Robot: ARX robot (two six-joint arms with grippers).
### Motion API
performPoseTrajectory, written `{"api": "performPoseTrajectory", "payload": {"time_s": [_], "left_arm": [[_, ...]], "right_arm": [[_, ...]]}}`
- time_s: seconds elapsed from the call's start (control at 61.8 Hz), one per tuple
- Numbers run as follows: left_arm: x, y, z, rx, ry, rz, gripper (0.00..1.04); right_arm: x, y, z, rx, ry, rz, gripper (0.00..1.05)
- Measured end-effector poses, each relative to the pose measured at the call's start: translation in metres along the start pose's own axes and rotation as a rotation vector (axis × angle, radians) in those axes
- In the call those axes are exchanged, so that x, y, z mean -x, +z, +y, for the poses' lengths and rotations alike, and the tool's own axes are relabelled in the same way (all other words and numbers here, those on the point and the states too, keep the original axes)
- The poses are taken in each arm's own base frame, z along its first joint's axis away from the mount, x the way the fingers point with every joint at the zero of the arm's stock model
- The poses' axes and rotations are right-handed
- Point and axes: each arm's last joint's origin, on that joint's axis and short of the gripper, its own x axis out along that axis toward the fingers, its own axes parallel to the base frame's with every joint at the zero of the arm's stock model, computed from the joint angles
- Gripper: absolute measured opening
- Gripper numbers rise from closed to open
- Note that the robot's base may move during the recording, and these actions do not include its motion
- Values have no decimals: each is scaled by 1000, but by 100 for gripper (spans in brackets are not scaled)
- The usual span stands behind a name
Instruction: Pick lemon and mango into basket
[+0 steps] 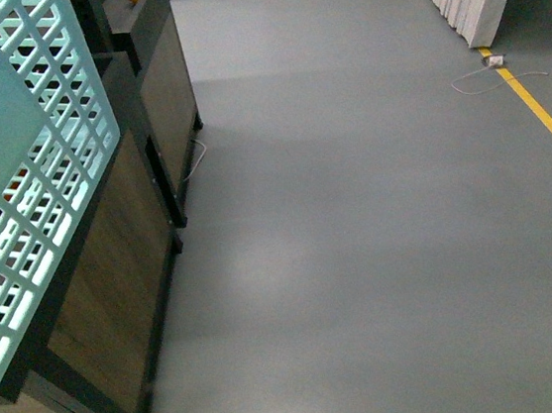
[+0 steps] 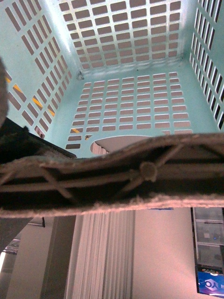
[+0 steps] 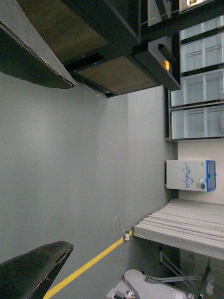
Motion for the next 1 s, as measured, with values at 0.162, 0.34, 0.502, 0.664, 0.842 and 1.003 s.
{"api": "performPoseTrajectory", "payload": {"time_s": [0.162, 0.34, 0.502, 0.664, 0.842, 1.003], "left_arm": [[0, 0, 0, 0, 0, 0, 5], [0, 0, 0, 1, 0, 2, 5], [0, 0, 0, -1, 2, -6, 5], [0, 0, 0, -2, 2, -2, 5], [0, 0, 0, -3, 2, -3, 5], [0, 0, 0, -2, 2, -2, 5]], "right_arm": [[0, 0, 0, 0, 3, -2, 96], [0, 0, 0, 0, 3, -1, 96], [0, 0, 0, 0, 2, -1, 96], [0, 0, 0, 0, 4, -1, 96], [0, 0, 0, 0, 2, -1, 96], [0, 0, 0, 0, 2, -1, 96]]}}
